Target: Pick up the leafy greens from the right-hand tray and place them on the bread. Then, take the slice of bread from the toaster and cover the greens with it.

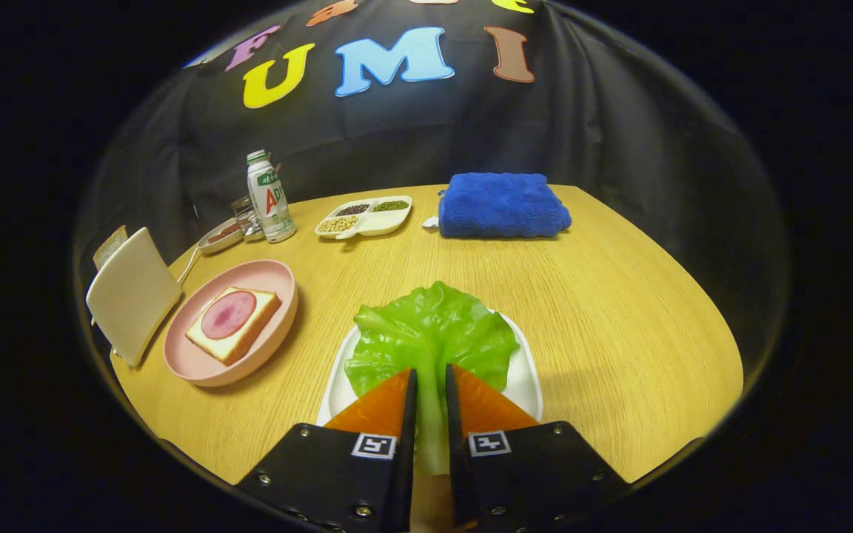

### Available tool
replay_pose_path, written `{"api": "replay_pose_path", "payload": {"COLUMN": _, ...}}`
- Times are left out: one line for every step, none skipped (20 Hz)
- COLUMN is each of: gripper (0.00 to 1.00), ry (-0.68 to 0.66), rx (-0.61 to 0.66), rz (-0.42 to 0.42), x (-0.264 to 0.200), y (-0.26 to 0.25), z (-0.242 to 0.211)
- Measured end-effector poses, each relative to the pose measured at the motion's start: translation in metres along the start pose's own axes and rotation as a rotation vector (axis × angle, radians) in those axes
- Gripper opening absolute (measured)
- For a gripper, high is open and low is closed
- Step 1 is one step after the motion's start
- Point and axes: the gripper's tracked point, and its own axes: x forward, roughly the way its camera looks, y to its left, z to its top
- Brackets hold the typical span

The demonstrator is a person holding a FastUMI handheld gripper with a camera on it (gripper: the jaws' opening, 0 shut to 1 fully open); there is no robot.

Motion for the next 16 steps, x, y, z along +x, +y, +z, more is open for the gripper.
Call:
{"api": "replay_pose_path", "payload": {"gripper": 0.22, "ry": 0.008, "rx": 0.006, "rz": -0.007, "x": 0.000, "y": 0.001, "z": 0.000}}
{"api": "replay_pose_path", "payload": {"gripper": 0.21, "ry": -0.006, "rx": 0.025, "rz": -0.019, "x": 0.000, "y": -0.001, "z": -0.003}}
{"api": "replay_pose_path", "payload": {"gripper": 0.04, "ry": -0.007, "rx": 0.044, "rz": -0.019, "x": 0.001, "y": -0.002, "z": 0.002}}
{"api": "replay_pose_path", "payload": {"gripper": 0.04, "ry": -0.010, "rx": 0.062, "rz": -0.012, "x": -0.002, "y": -0.002, "z": 0.003}}
{"api": "replay_pose_path", "payload": {"gripper": 0.04, "ry": -0.013, "rx": 0.086, "rz": -0.003, "x": -0.003, "y": -0.002, "z": 0.004}}
{"api": "replay_pose_path", "payload": {"gripper": 0.04, "ry": -0.016, "rx": 0.119, "rz": 0.006, "x": -0.003, "y": -0.003, "z": 0.004}}
{"api": "replay_pose_path", "payload": {"gripper": 0.04, "ry": -0.018, "rx": 0.160, "rz": 0.019, "x": -0.003, "y": -0.003, "z": 0.005}}
{"api": "replay_pose_path", "payload": {"gripper": 0.04, "ry": -0.017, "rx": 0.207, "rz": 0.034, "x": -0.004, "y": -0.002, "z": 0.004}}
{"api": "replay_pose_path", "payload": {"gripper": 0.04, "ry": -0.013, "rx": 0.251, "rz": 0.053, "x": -0.005, "y": 0.000, "z": 0.004}}
{"api": "replay_pose_path", "payload": {"gripper": 0.04, "ry": -0.008, "rx": 0.284, "rz": 0.067, "x": -0.005, "y": 0.001, "z": 0.004}}
{"api": "replay_pose_path", "payload": {"gripper": 0.04, "ry": -0.009, "rx": 0.306, "rz": 0.073, "x": -0.006, "y": 0.001, "z": 0.004}}
{"api": "replay_pose_path", "payload": {"gripper": 0.04, "ry": -0.009, "rx": 0.316, "rz": 0.075, "x": -0.007, "y": 0.002, "z": 0.004}}
{"api": "replay_pose_path", "payload": {"gripper": 0.04, "ry": -0.012, "rx": 0.314, "rz": 0.071, "x": -0.008, "y": 0.002, "z": 0.006}}
{"api": "replay_pose_path", "payload": {"gripper": 0.04, "ry": -0.019, "rx": 0.306, "rz": 0.064, "x": -0.011, "y": 0.003, "z": 0.008}}
{"api": "replay_pose_path", "payload": {"gripper": 0.04, "ry": -0.024, "rx": 0.298, "rz": 0.060, "x": -0.013, "y": 0.004, "z": 0.010}}
{"api": "replay_pose_path", "payload": {"gripper": 0.04, "ry": -0.030, "rx": 0.288, "rz": 0.054, "x": -0.016, "y": 0.005, "z": 0.012}}
